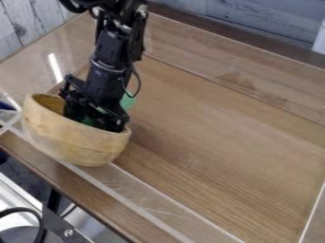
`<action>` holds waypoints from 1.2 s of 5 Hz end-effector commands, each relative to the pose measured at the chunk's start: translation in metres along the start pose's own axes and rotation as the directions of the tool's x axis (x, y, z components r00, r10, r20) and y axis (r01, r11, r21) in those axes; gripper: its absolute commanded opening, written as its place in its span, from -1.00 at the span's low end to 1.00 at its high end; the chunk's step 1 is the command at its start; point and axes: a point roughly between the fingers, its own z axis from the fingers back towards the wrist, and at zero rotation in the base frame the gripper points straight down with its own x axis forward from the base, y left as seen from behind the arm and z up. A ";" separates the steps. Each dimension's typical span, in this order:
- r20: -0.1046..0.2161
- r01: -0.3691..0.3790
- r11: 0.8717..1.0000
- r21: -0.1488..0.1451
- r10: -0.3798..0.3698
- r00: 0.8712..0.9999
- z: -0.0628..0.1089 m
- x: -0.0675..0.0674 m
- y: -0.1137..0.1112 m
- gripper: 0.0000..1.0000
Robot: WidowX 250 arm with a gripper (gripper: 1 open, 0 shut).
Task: Remove the green block from inside the brown bowl and put it on the table
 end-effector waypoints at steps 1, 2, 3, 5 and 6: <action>0.029 0.019 1.000 0.023 -0.020 0.999 0.024 0.000 0.001 -1.00; -0.034 0.014 0.999 0.031 -0.013 0.999 0.016 0.010 0.002 1.00; -0.088 0.008 0.999 0.038 -0.005 0.996 0.006 0.015 0.002 1.00; -0.059 -0.006 1.000 0.005 0.006 0.998 0.010 0.008 0.008 1.00; -0.042 -0.013 1.000 -0.013 0.013 0.999 0.012 0.005 0.011 -1.00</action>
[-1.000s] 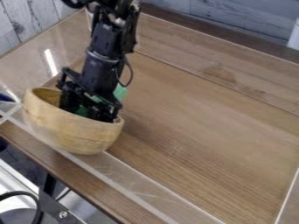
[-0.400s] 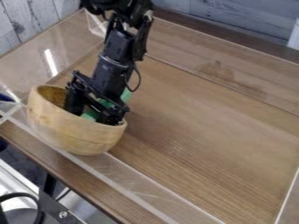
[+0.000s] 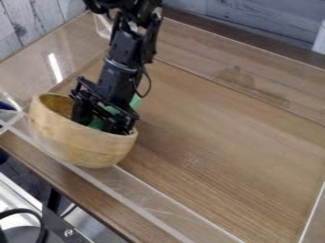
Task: Remove the green block from inside the brown bowl and put it on the table
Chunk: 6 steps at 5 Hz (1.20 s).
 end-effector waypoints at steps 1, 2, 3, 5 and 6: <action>0.066 0.006 1.000 0.022 -0.007 0.998 0.008 0.000 0.004 -1.00; 0.083 0.029 0.999 0.037 -0.032 0.996 0.005 0.001 0.005 -1.00; 0.112 0.039 0.999 0.017 -0.040 0.993 0.004 0.001 0.003 -1.00; 0.146 0.043 0.999 -0.003 -0.042 0.988 0.008 -0.003 0.005 -1.00; 0.151 0.036 0.999 -0.001 -0.035 0.988 0.015 -0.005 0.008 -1.00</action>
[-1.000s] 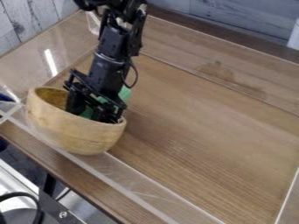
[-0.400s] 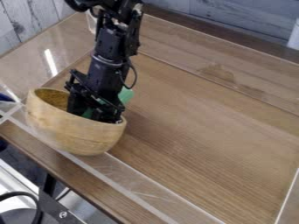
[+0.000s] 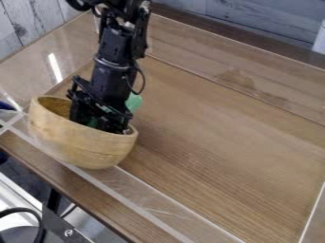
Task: Remove the green block from inside the brown bowl and put it on the table
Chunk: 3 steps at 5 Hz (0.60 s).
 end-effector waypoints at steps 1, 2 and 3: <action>0.069 -0.028 0.999 0.014 0.027 0.997 0.019 0.007 0.002 -1.00; 0.075 -0.032 0.999 0.008 0.031 0.997 0.020 0.008 -0.002 -1.00; 0.076 -0.017 1.000 -0.005 0.017 0.997 0.020 0.013 -0.004 -1.00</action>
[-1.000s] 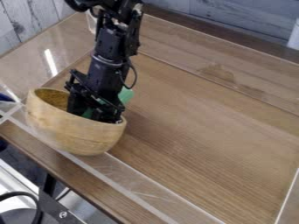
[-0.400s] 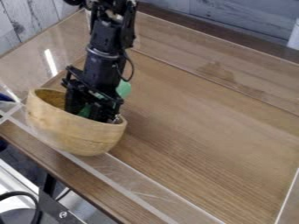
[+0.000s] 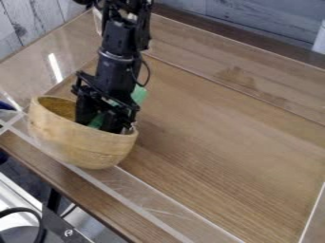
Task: Remove the green block from inside the brown bowl and put it on the table
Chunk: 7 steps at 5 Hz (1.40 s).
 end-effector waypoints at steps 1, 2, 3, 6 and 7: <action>0.038 -0.005 1.000 0.012 0.004 0.999 0.014 0.003 0.004 -1.00; 0.033 -0.004 1.000 0.009 0.003 0.999 0.019 0.001 0.005 -1.00; 0.025 -0.001 1.000 0.007 0.000 1.000 0.022 -0.002 0.007 -1.00; -0.022 0.038 0.999 -0.004 -0.038 0.999 0.028 0.009 0.006 -1.00; -0.043 0.055 0.998 0.009 -0.054 0.998 0.031 0.006 0.002 -1.00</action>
